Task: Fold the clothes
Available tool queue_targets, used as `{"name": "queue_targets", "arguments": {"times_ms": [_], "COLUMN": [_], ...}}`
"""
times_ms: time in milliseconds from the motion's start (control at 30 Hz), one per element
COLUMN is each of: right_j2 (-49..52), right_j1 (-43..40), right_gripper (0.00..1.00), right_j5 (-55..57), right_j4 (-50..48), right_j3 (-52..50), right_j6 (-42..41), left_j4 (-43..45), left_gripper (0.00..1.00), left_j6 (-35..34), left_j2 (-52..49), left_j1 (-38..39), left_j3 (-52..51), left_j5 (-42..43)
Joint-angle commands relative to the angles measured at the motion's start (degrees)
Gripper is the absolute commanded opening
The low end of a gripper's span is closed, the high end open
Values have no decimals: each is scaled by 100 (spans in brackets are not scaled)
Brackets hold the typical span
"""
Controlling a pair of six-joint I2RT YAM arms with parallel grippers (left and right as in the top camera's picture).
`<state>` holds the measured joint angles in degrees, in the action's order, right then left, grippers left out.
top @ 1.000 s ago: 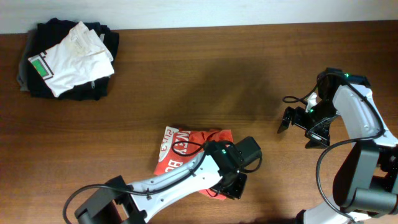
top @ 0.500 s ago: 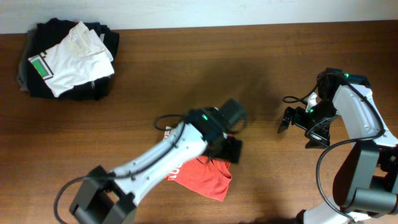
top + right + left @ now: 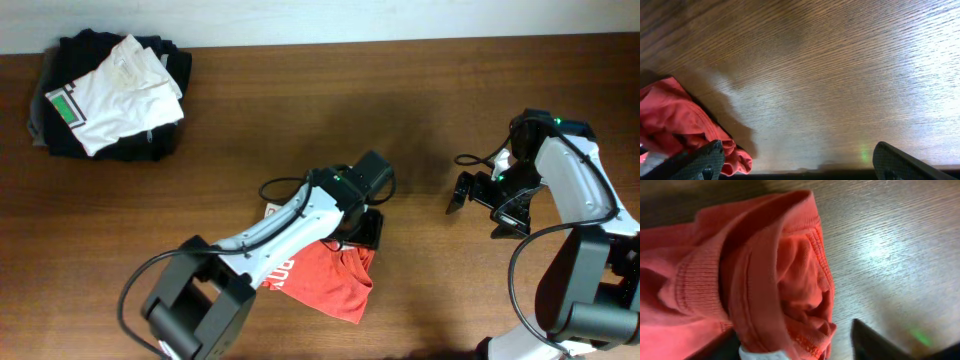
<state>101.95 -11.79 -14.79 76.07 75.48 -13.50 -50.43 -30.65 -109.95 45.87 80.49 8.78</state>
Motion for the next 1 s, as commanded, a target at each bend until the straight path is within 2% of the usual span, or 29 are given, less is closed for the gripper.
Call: {"name": "queue_targets", "arguments": {"times_ms": [0, 33, 100, 133, 367, 400, 567, 600, 633, 667, 700, 800, 900, 967], "right_j2": [-33, -33, -33, -33, -33, -33, -33, -33, -33, -33, -33, -33, -33, -33], "right_j1": [13, 13, 13, 13, 13, 13, 13, 13, 13, 13, 13, 13, 13, 13], "right_gripper": [98, 98, 98, 98, 98, 98, 98, 98, 98, 98, 98, 98, 98, 98], "right_j5": [48, 48, 48, 48, 48, 48, 48, 48, 48, 48, 48, 48, 48, 48], "right_j4": [2, 0, 0, 2, 0, 2, 0, 0, 0, 2, 2, 0, 0, 0], "right_j3": [61, 61, 61, 61, 61, 61, 61, 61, 61, 61, 61, 61, 61, 61], "right_j6": [-11, -11, -11, -11, -11, -11, -11, -11, -11, -11, -11, -11, -11, -11], "left_j4": [31, 31, 22, 20, -90, -20, 33, 33, 26, 17, -15, -234, -592, -627], "left_gripper": [26, 16, 3, 0, 1, 7, 18, 28, 49, 75, 82, 83, 72, 69], "left_j6": [74, 74, 76, 76, 76, 72, 7, 7, 9, 9, 11, 22, 271, 339], "left_j2": [-363, -352, -293, -293, -284, -284, -313, -341, -382, -431, -452, -367, -151, 22], "left_j1": [52, 52, 50, 50, 339, 413, 634, 680, 741, 780, 822, 833, 824, 835], "left_j3": [35, 42, 109, 142, 468, 468, 352, 319, 284, 273, 273, 348, 649, 815], "left_j5": [127, 129, 129, 131, 479, 476, 474, 476, 476, 479, 479, 595, 691, 680]}}
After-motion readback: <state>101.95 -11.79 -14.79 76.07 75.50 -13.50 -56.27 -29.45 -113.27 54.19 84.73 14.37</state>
